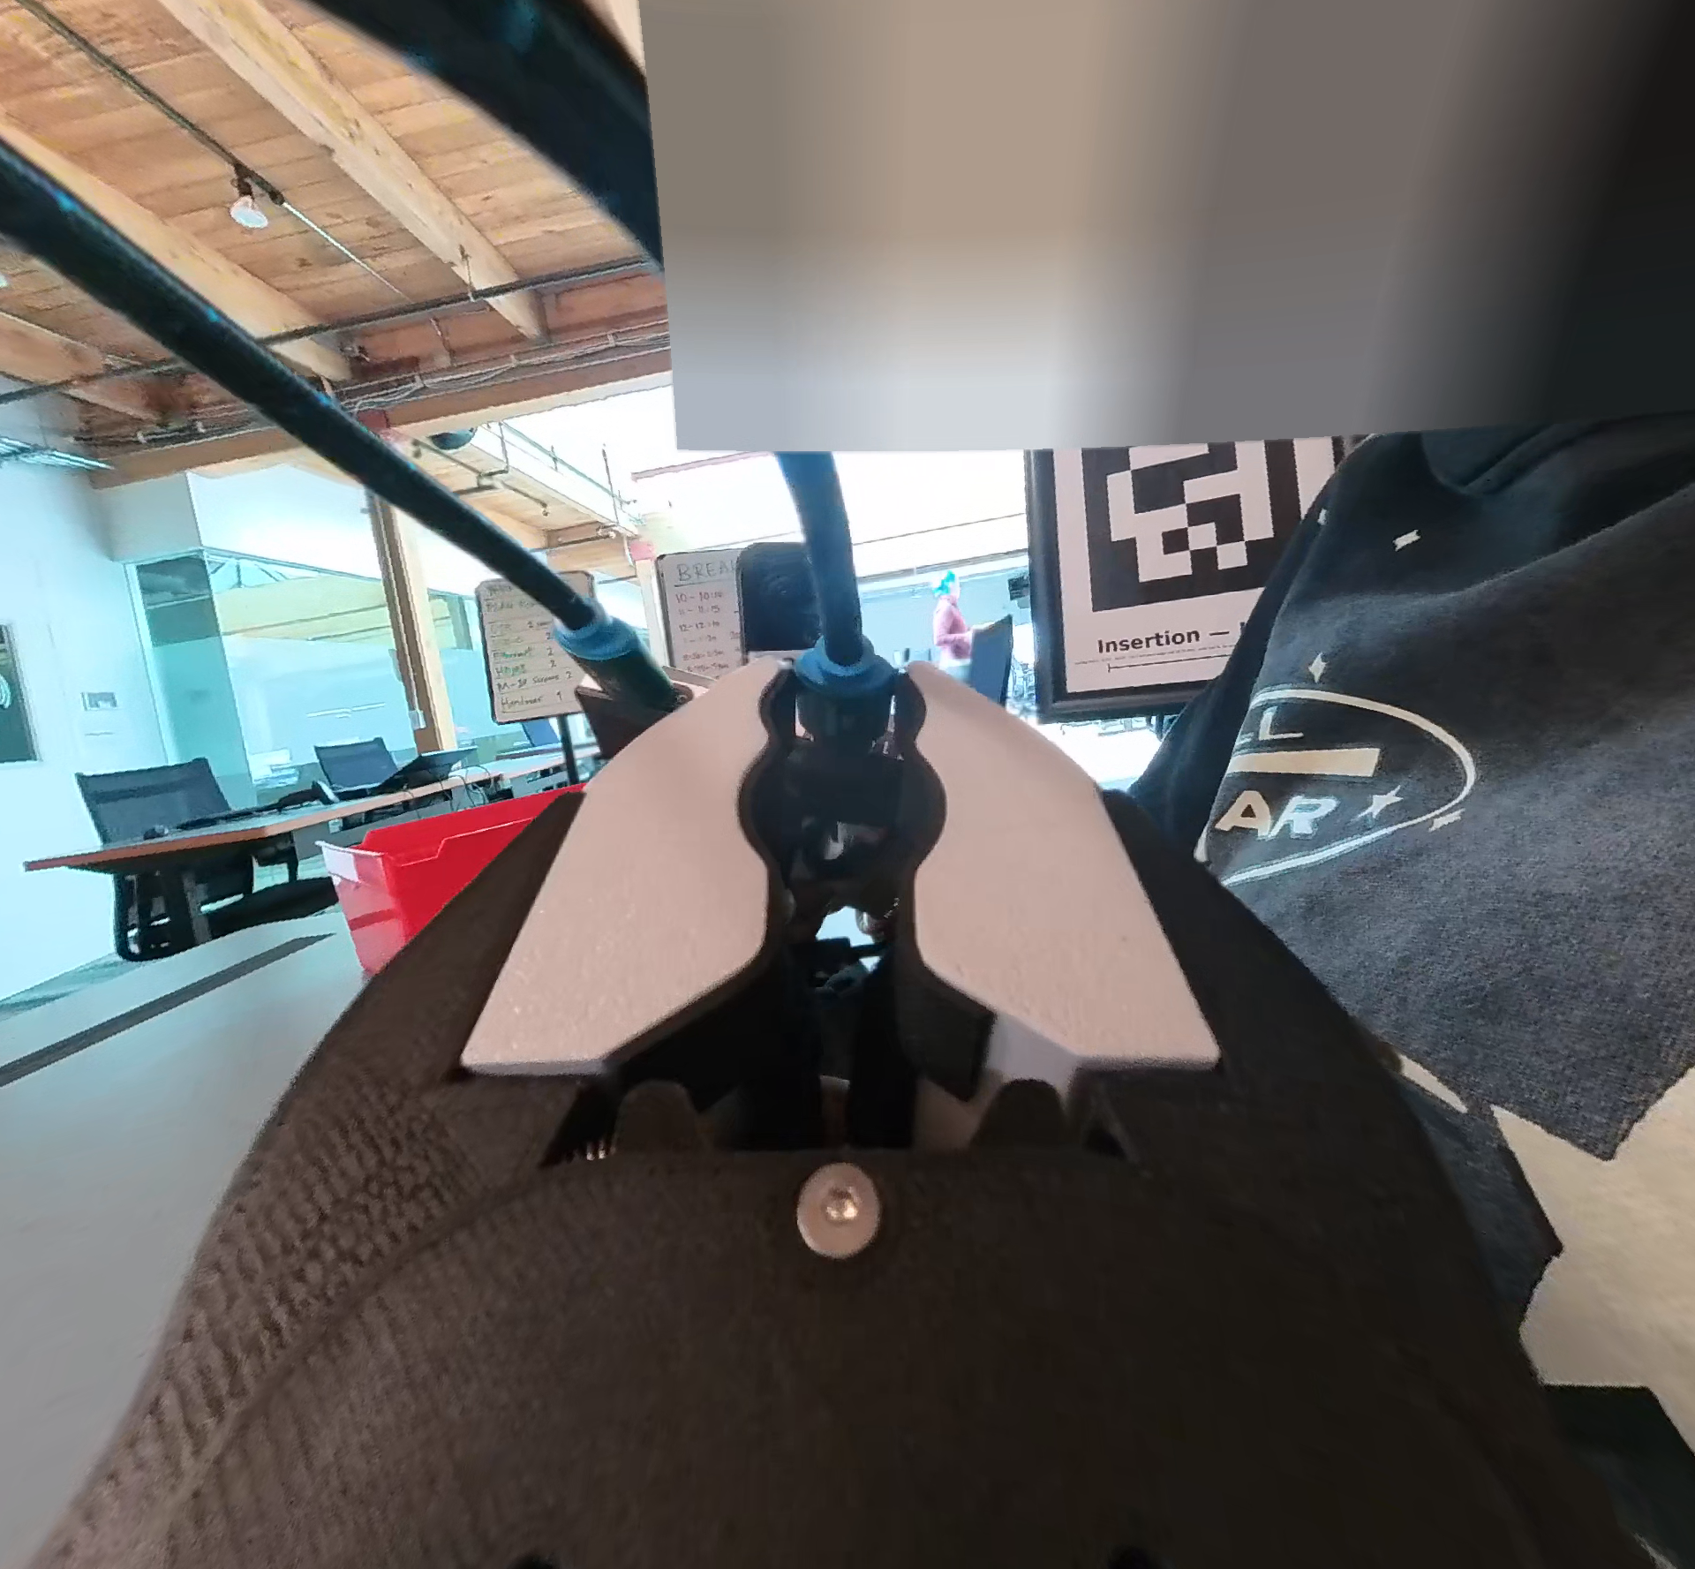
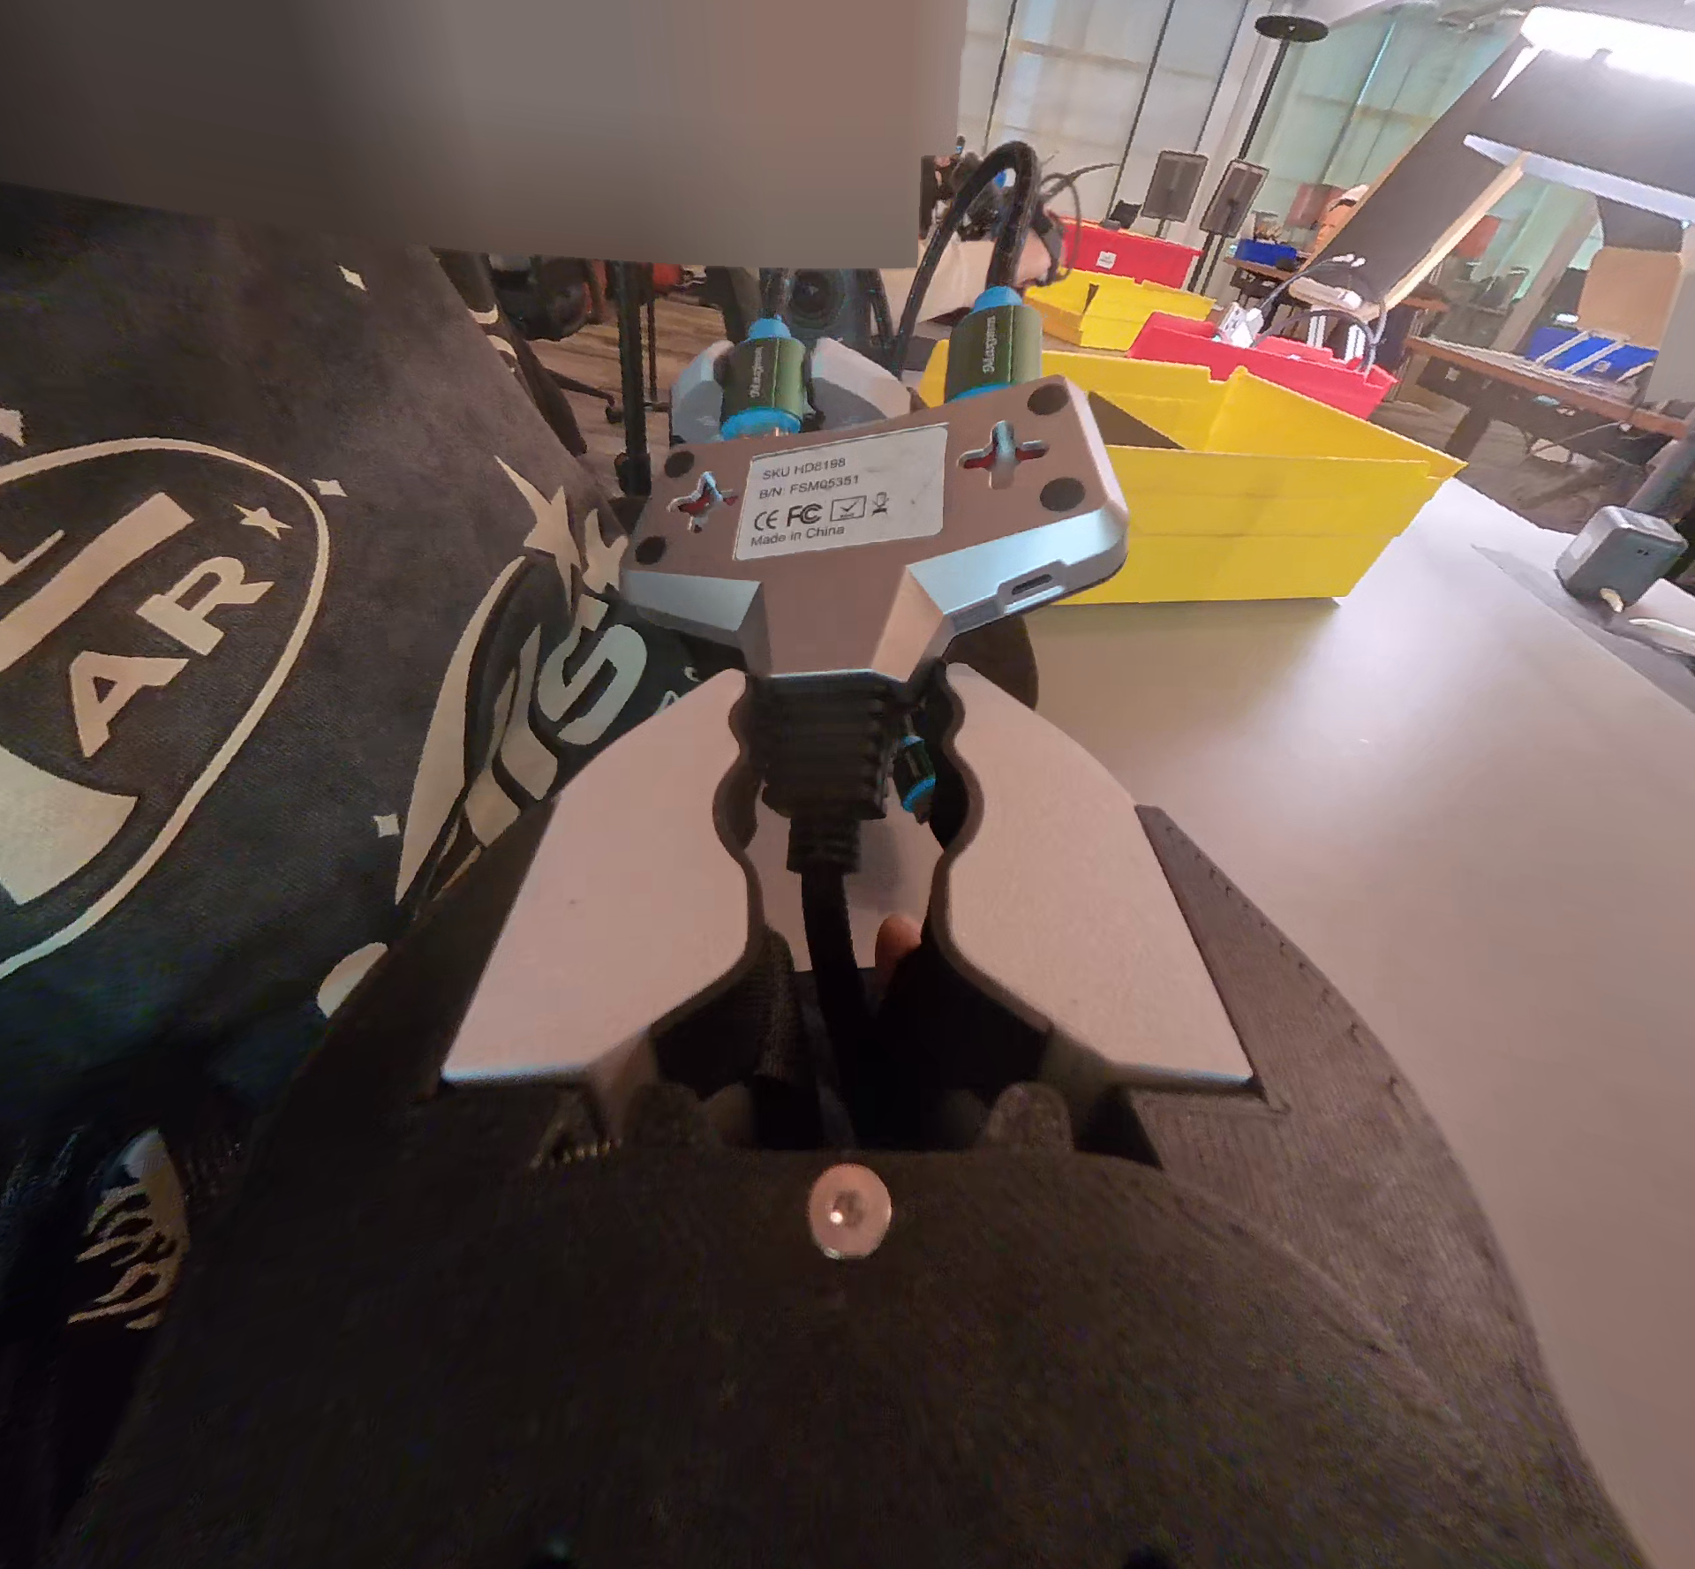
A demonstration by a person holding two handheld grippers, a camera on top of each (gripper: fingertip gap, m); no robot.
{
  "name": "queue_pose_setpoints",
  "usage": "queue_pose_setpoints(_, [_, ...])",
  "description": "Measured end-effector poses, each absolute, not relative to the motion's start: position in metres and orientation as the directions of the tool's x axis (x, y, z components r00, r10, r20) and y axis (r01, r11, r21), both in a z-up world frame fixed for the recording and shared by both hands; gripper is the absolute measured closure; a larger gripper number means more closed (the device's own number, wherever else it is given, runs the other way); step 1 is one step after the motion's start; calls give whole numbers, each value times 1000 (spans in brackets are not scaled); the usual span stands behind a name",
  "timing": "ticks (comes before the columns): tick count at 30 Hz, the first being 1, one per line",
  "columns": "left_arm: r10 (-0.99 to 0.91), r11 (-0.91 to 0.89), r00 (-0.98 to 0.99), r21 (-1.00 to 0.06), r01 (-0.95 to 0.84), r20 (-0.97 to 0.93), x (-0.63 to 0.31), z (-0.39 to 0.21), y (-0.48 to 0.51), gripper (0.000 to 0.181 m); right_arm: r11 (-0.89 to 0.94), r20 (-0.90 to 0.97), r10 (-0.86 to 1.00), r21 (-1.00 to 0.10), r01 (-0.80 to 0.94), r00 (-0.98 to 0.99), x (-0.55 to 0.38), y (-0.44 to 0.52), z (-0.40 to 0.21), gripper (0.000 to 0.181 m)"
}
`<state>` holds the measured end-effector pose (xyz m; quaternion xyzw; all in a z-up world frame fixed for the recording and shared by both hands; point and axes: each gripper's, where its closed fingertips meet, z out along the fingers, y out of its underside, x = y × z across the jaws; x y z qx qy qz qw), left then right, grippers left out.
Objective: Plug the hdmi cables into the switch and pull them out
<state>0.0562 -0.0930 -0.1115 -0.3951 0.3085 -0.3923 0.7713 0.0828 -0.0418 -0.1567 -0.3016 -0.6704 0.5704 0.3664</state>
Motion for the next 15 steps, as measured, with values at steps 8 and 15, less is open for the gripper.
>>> queue_pose_setpoints(8, [-842, 443, 469, -837, 320, -267, 66, -108, -105, 161, 106, 92, 781, -994, -14, -618, 86, -56, -153, 146])
queue_pose_setpoints(15, [-837, 433, 460, -872, 227, -295, 71, -113, -103, 160, 93, 82, 780, -996, -16, -621, 84, -56, -154, 146])
